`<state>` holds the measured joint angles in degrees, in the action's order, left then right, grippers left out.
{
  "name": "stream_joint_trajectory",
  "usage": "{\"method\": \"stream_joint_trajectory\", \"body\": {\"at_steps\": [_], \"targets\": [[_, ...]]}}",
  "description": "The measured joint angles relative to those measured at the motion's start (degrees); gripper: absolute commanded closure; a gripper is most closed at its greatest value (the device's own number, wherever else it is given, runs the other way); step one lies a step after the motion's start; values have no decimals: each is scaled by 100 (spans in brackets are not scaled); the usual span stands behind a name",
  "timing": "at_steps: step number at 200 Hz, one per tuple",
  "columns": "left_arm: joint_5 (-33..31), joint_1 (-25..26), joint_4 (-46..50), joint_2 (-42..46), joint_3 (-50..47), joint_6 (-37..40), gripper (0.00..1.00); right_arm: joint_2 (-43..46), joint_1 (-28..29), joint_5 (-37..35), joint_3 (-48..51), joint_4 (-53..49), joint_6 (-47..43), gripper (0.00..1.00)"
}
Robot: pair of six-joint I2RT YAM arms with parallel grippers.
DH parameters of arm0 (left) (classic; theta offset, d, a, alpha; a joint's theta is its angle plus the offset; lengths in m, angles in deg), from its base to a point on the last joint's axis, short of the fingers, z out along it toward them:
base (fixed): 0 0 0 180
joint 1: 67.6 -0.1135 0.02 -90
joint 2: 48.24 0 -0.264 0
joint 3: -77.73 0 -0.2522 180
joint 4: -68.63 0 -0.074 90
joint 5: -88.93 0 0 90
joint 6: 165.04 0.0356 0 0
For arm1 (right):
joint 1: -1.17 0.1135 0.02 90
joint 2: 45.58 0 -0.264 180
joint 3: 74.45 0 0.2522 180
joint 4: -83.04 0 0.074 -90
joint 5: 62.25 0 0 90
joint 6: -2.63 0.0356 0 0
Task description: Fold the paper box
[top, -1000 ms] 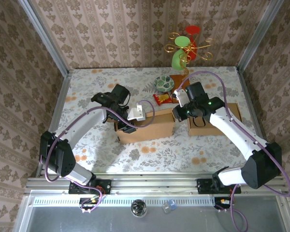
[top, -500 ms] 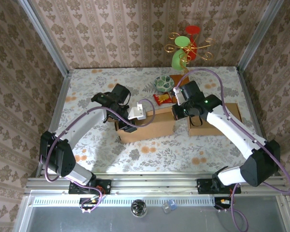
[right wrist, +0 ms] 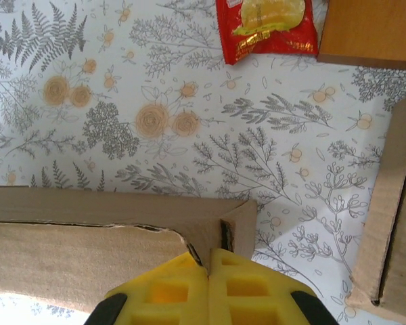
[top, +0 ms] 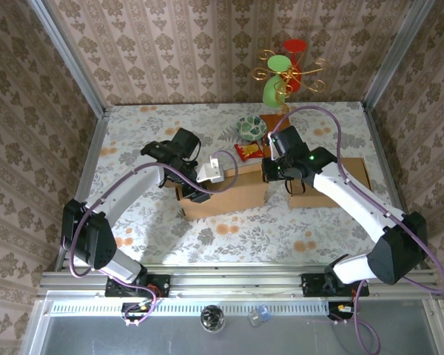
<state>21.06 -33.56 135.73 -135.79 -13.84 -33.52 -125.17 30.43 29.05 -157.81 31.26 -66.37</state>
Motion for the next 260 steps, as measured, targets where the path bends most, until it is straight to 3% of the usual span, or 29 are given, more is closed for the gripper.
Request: {"method": "stream_joint_trajectory", "body": {"at_steps": [60, 165, 238, 260], "targets": [[149, -122, -81, -15, 0, -212, 43, 629, 310, -590, 929, 970, 24, 100], [319, -339, -807, 514, -437, -1043, 26, 723, 780, -1456, 1220, 1403, 52, 100], [-101, -339, -1937, 1681, -975, -1620, 17, 723, 909, -1611, 1220, 1377, 177, 100], [-251, -341, -2190, 2026, -1043, -1797, 20, 723, 922, -1620, 1220, 1366, 195, 100]]}}
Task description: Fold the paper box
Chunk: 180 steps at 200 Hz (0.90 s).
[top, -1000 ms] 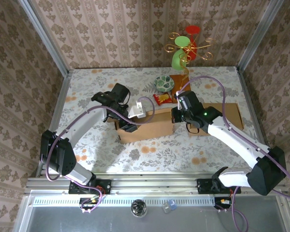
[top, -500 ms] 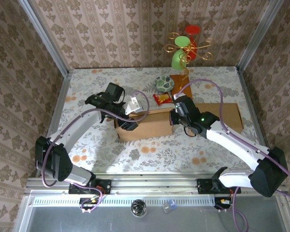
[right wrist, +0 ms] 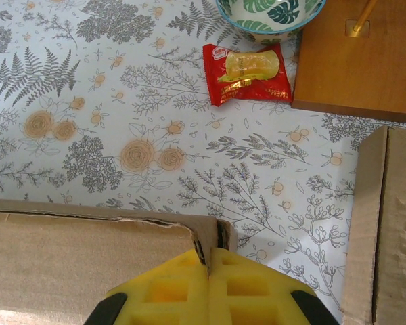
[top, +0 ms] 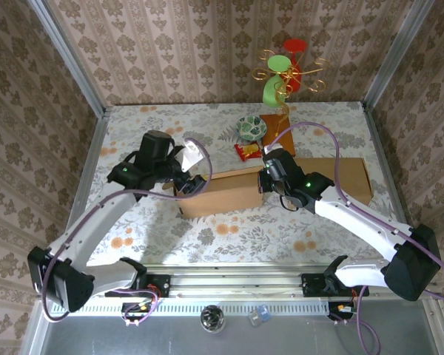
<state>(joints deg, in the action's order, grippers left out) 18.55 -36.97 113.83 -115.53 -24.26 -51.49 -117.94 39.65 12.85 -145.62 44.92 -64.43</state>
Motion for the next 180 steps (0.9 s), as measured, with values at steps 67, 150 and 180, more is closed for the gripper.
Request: {"method": "stream_joint_trajectory", "body": {"at_steps": [67, 150, 180], "targets": [[-474, -184, 833, 356, 50, -1054, 57, 0, 4, -17, -2, -13, 42, 100], [-981, -1012, 2575, 960, 170, -2028, 51, 0, 9, -15, -9, -26, 111, 100], [-680, -1410, 2586, 756, 168, -2039, 52, 0, 9, -15, -9, -26, 111, 100]]}}
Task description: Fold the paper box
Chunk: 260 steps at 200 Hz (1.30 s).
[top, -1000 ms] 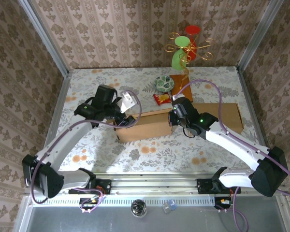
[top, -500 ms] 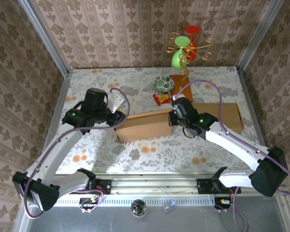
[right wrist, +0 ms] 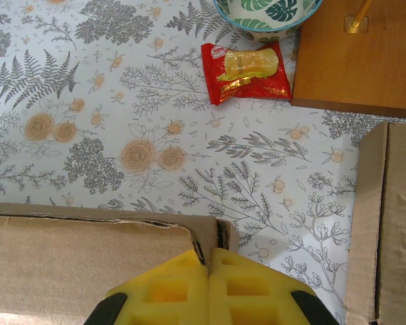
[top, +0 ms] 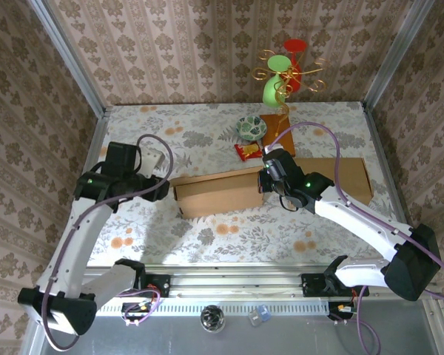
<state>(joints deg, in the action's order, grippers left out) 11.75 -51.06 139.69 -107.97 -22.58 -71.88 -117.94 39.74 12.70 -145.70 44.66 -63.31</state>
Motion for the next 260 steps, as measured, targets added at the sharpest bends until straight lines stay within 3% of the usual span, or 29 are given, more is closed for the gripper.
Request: {"method": "stream_joint_trajectory", "body": {"at_steps": [60, 141, 178, 260], "targets": [[411, -61, 94, -857, 205, 203, 56, -63, 0, 4, -63, -42, 20, 100], [568, -61, 109, -973, 210, 420, 84, -120, 0, 7, -109, -39, 26, 100], [551, -11, 142, -1058, 275, 411, 86, -133, 0, 22, -129, -44, 39, 100], [275, 343, 129, -1075, 295, -503, 95, -170, 2, 20, -153, -39, 186, 100]]}}
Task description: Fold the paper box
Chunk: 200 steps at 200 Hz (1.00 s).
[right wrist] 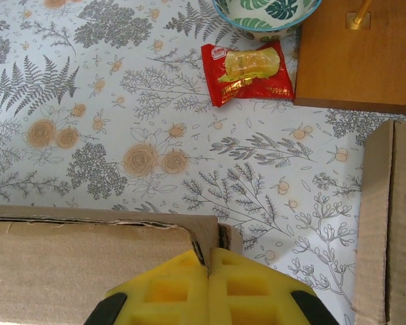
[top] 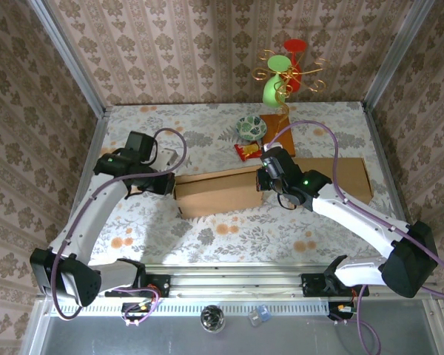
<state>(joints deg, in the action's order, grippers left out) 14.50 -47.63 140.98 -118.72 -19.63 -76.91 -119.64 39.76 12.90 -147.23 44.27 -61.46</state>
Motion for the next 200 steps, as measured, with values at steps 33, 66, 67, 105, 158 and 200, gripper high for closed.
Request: {"method": "stream_joint_trajectory", "body": {"at_steps": [33, 66, 67, 105, 158, 200], "targets": [[0, 0, 42, -155, 153, -566, 95, -48, 0, -4, -39, -2, 9, 100], [4, -13, 321, -498, 509, -1003, 95, -70, 11, -24, -52, 2, 13, 100], [4, -13, 326, -507, 516, -1014, 95, -70, 13, -24, -52, 2, 13, 100], [35, -39, 483, -678, 695, -1351, 95, -70, 31, -42, -52, 2, 61, 100], [116, -68, 566, -737, 750, -1506, 95, -70, 48, -83, -52, 2, 114, 100], [107, -52, 50, -332, 247, -1543, 96, -70, 63, -109, -52, 9, 114, 100]]}}
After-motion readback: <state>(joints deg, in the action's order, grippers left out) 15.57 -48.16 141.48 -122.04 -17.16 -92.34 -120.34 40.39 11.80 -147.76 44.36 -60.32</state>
